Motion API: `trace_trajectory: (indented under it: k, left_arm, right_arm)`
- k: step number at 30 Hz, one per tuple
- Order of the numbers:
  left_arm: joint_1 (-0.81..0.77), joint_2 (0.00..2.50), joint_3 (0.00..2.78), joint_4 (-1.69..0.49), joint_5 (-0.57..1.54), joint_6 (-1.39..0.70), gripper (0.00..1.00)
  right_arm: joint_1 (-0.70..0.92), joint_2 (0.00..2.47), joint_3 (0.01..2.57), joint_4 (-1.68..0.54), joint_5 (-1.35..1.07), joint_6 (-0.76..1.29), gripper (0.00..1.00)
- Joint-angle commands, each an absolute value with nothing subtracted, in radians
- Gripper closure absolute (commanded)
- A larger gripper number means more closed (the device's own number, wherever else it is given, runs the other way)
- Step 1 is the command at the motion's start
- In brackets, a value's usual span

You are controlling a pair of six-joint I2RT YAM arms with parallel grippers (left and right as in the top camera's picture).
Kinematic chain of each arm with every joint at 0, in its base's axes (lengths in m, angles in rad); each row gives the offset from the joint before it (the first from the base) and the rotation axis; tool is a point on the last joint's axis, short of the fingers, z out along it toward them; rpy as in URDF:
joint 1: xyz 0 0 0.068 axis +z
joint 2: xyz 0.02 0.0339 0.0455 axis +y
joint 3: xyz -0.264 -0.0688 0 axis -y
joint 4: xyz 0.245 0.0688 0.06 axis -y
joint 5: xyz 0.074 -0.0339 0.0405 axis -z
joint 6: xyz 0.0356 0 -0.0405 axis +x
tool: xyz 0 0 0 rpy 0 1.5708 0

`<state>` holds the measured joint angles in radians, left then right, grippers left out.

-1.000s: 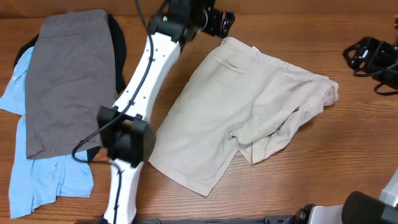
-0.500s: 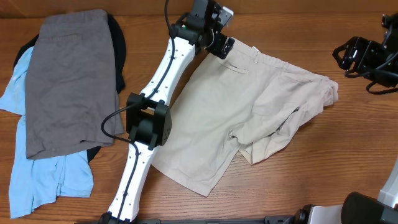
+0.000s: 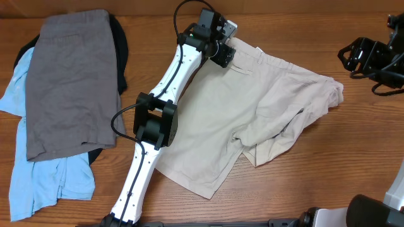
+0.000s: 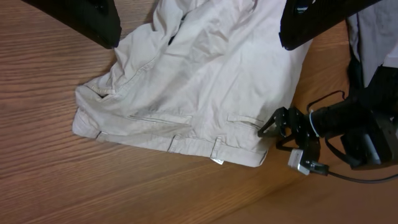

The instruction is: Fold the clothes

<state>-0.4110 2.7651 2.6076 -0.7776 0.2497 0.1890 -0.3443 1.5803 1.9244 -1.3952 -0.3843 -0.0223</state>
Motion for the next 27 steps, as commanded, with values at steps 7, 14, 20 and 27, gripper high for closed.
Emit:
trace_trajectory:
  k: [7,14,20,27]
  left_arm:
    - [-0.420,2.777,2.616,-0.769,0.251,0.203,0.52]
    - [-0.419,2.777,2.523,-0.698,0.203,0.200,0.53]
    - [-0.417,2.777,2.503,-0.667,0.143,0.173,0.87]
    - [-0.356,2.763,2.538,-0.685,-0.039,-0.043,0.96]
  right_arm:
    - [-0.341,1.581,1.943,-1.385,-0.375,-0.027,0.14]
    - [-0.341,1.581,1.943,-1.386,-0.375,-0.027,0.14]
    - [-0.341,1.581,1.943,-1.386,-0.375,-0.027,0.14]
    - [-0.341,1.581,1.943,-1.394,-0.376,-0.027,0.15]
